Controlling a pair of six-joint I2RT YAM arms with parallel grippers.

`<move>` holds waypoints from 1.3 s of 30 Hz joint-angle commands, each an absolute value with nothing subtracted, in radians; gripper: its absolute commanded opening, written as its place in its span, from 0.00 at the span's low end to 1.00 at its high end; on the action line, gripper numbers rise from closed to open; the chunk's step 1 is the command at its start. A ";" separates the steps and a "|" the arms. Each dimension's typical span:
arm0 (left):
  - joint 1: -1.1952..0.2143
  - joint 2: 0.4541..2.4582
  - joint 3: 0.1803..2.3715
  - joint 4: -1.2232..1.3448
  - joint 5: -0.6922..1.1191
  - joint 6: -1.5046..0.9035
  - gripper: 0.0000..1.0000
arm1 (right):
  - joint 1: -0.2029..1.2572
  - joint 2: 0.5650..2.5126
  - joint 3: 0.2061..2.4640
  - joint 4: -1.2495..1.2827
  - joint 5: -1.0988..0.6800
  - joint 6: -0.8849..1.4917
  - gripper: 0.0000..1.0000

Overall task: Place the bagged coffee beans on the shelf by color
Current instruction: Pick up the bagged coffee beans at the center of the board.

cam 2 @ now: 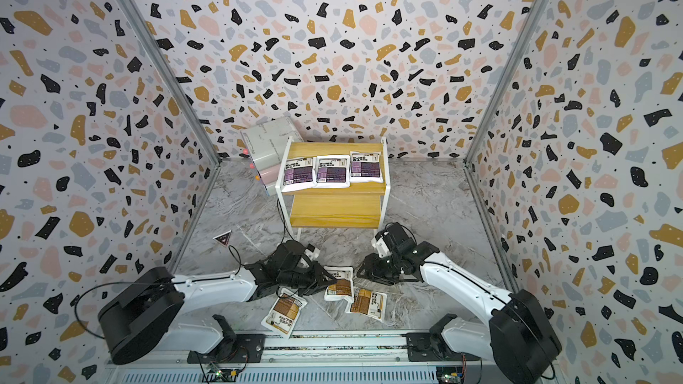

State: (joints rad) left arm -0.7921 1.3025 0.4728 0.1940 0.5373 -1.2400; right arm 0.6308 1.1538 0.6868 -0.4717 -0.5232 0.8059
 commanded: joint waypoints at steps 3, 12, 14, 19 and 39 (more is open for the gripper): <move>-0.779 1.087 0.522 -0.071 0.501 -1.123 0.23 | 0.638 1.045 0.715 -0.519 -0.575 0.870 0.59; -0.768 0.716 0.459 -0.124 0.456 -1.175 0.24 | 0.755 0.927 0.693 -0.227 -0.643 1.095 0.71; -0.765 0.654 0.456 -0.129 0.447 -1.195 0.24 | 0.800 0.936 0.696 -0.148 -0.627 1.129 0.72; -0.756 0.555 0.468 -0.137 0.429 -1.231 0.24 | 0.891 0.978 0.724 -0.022 -0.576 1.163 0.72; -0.731 0.530 0.568 -0.189 0.367 -1.198 0.24 | 1.072 1.026 0.764 0.099 -0.360 1.228 0.41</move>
